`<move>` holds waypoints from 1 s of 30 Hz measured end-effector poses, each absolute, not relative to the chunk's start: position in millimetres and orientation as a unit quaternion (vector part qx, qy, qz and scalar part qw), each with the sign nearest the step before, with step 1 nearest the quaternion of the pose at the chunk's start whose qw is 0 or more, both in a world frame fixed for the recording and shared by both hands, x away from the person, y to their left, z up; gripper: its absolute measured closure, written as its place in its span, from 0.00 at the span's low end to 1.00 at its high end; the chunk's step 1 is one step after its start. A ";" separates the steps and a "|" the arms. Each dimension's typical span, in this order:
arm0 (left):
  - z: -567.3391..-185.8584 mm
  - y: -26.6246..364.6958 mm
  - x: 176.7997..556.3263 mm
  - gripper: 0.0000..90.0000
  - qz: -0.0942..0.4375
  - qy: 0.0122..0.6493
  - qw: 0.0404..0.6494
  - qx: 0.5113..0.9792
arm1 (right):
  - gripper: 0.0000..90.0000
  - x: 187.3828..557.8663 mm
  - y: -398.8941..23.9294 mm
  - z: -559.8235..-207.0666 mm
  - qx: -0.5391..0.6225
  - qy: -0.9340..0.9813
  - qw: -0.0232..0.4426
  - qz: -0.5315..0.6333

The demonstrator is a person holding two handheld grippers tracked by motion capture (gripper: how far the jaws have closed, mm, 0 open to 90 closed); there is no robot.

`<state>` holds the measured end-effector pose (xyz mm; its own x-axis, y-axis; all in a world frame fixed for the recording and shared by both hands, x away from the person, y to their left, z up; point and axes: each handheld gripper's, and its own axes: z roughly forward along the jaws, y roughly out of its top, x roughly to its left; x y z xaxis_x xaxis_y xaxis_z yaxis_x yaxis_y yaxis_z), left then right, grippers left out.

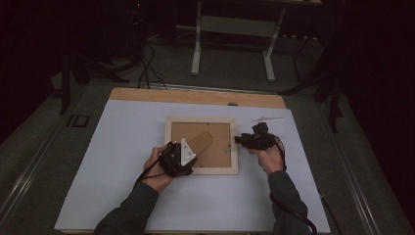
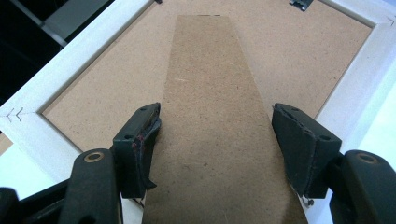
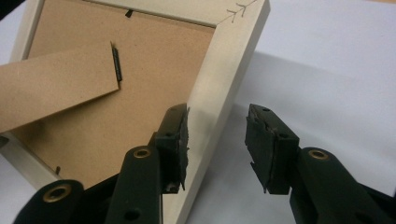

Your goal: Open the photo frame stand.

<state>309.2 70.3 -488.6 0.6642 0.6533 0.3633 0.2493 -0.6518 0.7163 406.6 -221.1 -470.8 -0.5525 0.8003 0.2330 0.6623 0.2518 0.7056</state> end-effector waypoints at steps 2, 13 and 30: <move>-488.6 70.0 308.5 0.41 0.315 0.263 0.323 0.853 | 0.65 407.8 -219.7 -471.2 0.466 0.786 0.081 0.398; -487.6 69.0 304.7 0.41 0.331 0.249 0.328 0.849 | 0.64 415.5 -215.0 -469.5 0.467 0.784 0.068 0.404; -487.1 69.0 300.7 0.41 0.349 0.232 0.339 0.843 | 0.60 427.8 -217.8 -472.4 0.466 0.787 0.031 0.403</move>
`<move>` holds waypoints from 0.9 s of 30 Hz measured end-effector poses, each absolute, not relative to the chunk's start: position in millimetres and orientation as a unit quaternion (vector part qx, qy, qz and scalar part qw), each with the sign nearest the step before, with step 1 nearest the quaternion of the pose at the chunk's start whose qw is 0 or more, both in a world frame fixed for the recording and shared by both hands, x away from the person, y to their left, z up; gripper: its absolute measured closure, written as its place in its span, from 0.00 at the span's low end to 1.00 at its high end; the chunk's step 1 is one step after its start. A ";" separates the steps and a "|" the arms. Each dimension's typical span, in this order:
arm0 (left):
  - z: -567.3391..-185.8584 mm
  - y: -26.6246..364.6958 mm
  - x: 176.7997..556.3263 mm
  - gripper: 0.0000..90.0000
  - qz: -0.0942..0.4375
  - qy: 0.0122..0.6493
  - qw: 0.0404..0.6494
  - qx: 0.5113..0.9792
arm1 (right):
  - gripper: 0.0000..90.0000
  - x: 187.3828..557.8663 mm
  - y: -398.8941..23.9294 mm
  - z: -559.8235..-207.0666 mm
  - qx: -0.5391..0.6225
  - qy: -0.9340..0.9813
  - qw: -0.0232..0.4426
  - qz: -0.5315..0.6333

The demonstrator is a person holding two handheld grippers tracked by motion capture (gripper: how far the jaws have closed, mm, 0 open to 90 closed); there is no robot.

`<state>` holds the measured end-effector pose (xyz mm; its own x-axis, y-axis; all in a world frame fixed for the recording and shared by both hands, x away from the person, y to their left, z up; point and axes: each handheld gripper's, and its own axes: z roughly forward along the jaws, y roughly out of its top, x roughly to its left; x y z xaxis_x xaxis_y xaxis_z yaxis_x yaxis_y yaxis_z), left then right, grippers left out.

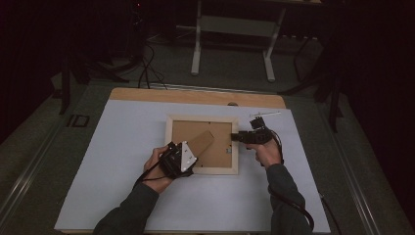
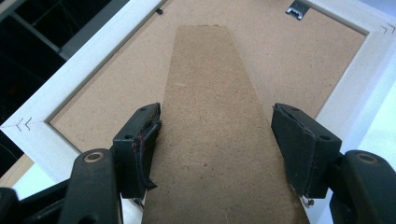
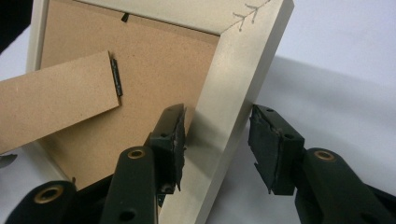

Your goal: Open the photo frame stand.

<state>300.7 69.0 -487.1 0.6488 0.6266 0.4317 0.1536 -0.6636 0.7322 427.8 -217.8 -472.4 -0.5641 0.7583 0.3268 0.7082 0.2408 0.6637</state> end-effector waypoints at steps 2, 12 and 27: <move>-486.9 69.1 300.0 0.41 0.353 0.226 0.337 0.843 | 0.60 429.2 -218.5 -473.6 0.467 0.786 0.024 0.404; -487.1 70.8 300.3 0.41 0.352 0.225 0.342 0.842 | 0.64 431.7 -222.9 -476.7 0.473 0.774 -0.009 0.421; -486.0 78.4 307.3 0.37 0.309 0.235 0.358 0.849 | 0.65 428.7 -221.0 -473.4 0.472 0.773 0.000 0.423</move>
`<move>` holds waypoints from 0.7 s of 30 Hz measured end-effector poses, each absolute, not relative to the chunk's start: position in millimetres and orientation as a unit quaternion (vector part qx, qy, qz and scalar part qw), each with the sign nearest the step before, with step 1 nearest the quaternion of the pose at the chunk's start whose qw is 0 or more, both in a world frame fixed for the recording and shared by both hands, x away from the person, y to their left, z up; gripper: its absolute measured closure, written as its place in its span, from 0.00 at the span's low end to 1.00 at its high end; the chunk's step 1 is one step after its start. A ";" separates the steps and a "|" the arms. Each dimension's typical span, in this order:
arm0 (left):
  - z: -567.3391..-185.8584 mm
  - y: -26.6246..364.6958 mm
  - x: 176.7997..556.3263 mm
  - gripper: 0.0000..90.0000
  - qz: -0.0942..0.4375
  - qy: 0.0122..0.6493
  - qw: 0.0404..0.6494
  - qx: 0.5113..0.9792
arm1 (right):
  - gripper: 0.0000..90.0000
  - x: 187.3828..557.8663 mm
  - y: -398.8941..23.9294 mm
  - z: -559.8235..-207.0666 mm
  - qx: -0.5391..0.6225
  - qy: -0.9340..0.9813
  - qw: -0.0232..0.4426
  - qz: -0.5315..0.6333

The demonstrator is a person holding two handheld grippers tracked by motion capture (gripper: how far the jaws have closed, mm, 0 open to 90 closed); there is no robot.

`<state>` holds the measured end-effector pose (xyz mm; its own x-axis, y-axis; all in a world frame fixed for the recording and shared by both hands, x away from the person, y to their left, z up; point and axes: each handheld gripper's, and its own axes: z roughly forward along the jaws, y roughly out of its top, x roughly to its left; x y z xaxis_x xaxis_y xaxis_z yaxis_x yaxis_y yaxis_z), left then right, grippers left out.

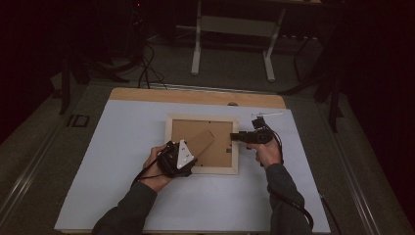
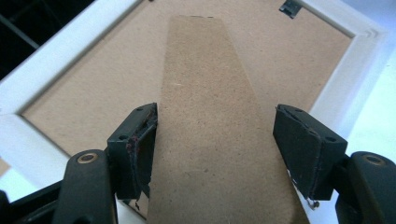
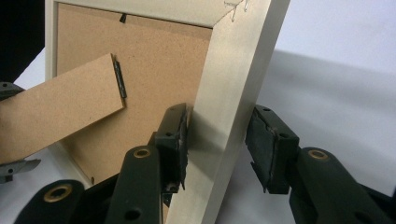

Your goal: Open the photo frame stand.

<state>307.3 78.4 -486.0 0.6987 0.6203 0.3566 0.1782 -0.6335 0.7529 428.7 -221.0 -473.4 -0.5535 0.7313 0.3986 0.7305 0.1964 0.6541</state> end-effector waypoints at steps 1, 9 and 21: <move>-485.1 79.7 307.9 0.38 0.302 0.238 0.364 0.848 | 0.65 428.6 -220.6 -473.0 0.472 0.774 0.002 0.422; -478.7 86.2 313.7 0.32 0.244 0.257 0.398 0.846 | 0.65 427.3 -219.7 -472.5 0.471 0.773 0.009 0.424; -471.1 95.9 329.5 0.32 0.165 0.314 0.422 0.834 | 0.65 425.7 -219.1 -471.4 0.467 0.774 0.015 0.426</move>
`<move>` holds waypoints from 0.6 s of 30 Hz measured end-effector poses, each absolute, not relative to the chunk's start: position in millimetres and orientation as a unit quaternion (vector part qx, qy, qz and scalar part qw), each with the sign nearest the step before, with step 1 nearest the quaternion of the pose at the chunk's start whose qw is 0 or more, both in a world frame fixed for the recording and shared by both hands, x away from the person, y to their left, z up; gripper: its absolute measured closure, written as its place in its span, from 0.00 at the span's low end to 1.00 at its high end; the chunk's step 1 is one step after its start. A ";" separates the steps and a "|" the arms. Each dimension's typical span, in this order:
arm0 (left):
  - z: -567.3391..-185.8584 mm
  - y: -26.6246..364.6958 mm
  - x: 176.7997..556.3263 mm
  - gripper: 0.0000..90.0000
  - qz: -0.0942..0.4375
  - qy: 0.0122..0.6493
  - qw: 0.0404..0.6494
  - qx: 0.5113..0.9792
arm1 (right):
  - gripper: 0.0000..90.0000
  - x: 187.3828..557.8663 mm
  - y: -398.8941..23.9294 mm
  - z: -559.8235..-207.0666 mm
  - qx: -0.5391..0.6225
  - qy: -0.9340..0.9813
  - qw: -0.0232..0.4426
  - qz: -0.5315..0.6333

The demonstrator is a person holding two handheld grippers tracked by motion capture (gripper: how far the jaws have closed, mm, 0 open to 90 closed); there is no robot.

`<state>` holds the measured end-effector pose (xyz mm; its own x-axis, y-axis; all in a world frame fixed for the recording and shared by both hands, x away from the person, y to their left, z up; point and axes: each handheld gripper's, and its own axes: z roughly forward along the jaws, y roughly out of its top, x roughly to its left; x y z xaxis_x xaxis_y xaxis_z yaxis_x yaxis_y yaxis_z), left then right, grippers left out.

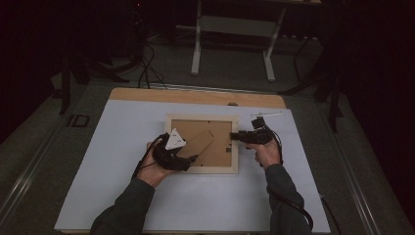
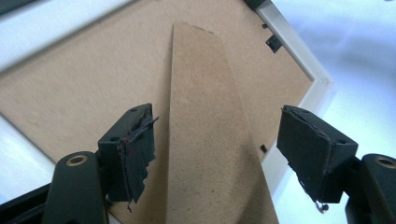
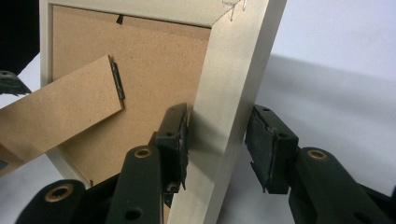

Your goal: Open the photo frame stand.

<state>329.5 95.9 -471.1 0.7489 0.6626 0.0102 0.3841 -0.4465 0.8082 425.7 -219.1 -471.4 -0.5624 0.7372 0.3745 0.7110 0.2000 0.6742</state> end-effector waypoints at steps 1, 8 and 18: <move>-471.6 96.8 331.3 0.32 0.155 0.320 0.423 0.834 | 0.65 425.6 -219.1 -471.4 0.466 0.775 0.016 0.427; -474.8 104.0 341.5 0.36 0.091 0.353 0.434 0.824 | 0.65 424.4 -218.9 -470.8 0.463 0.775 0.020 0.429; -478.9 103.6 346.3 0.41 0.051 0.367 0.423 0.827 | 0.65 422.2 -218.6 -469.4 0.456 0.777 0.026 0.432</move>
